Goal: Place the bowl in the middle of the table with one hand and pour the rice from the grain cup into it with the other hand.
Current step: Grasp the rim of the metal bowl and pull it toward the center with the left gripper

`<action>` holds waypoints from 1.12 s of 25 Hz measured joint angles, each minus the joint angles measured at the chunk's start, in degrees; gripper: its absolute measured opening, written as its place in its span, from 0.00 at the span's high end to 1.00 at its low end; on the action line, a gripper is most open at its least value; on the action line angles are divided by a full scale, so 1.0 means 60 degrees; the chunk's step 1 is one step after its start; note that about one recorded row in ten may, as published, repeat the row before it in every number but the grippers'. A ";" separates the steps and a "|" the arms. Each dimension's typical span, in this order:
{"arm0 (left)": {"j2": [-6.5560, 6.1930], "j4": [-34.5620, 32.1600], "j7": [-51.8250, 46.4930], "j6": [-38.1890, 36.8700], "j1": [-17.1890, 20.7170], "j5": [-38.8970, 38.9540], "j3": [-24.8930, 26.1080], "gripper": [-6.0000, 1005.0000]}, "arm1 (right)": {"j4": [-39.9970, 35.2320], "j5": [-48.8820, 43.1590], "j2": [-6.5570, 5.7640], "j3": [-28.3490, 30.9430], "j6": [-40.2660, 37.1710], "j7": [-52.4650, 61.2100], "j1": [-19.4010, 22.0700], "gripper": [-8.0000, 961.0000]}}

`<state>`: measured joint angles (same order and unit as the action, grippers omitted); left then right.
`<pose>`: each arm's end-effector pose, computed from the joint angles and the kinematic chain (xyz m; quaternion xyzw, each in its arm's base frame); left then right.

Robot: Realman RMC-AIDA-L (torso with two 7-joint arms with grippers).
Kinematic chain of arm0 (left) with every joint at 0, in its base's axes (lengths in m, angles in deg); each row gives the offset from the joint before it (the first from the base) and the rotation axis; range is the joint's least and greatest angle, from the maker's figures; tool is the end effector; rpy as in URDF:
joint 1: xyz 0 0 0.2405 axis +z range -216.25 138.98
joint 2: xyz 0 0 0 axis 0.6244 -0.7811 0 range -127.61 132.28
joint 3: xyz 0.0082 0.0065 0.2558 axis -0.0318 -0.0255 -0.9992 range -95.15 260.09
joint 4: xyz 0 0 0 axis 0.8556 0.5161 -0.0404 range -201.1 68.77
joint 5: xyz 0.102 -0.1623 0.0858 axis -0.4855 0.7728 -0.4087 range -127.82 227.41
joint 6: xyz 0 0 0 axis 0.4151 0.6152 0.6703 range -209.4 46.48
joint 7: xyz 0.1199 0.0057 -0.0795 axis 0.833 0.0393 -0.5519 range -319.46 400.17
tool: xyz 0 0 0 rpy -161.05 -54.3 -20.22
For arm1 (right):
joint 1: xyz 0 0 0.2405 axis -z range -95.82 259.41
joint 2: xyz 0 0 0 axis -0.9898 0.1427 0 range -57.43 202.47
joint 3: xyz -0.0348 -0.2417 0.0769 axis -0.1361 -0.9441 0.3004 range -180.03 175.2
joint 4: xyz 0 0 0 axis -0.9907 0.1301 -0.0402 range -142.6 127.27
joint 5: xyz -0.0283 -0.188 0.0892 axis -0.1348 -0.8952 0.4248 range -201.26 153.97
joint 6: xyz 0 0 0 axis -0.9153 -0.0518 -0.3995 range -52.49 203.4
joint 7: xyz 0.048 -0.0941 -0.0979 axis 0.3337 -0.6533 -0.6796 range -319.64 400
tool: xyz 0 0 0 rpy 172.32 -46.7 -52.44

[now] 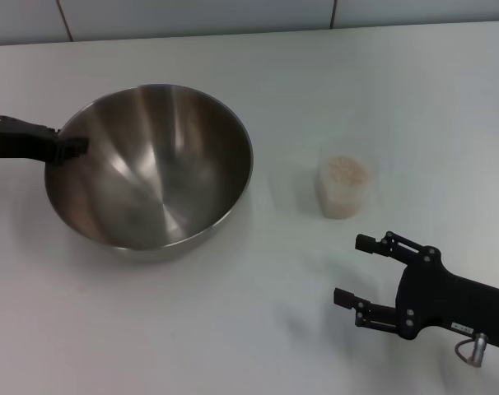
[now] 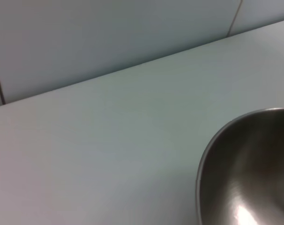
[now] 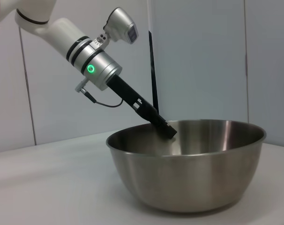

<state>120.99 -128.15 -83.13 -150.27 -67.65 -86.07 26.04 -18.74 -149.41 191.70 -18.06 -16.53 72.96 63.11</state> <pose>-0.2665 0.3842 0.0400 -0.8841 -0.3700 -0.0164 0.2849 0.3255 0.2164 -0.0541 -0.9162 0.1370 0.3032 0.2233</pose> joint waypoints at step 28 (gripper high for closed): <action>-0.0013 -0.1279 -0.0963 -0.0996 -0.0615 0.0210 0.0089 0.95 | 0.0001 0.0074 0.0000 0.0000 0.0054 -0.0030 0.0038 0.14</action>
<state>120.91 -135.82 -88.91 -156.24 -71.34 -84.81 26.58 -18.74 -148.97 191.70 -18.06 -16.20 72.79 63.34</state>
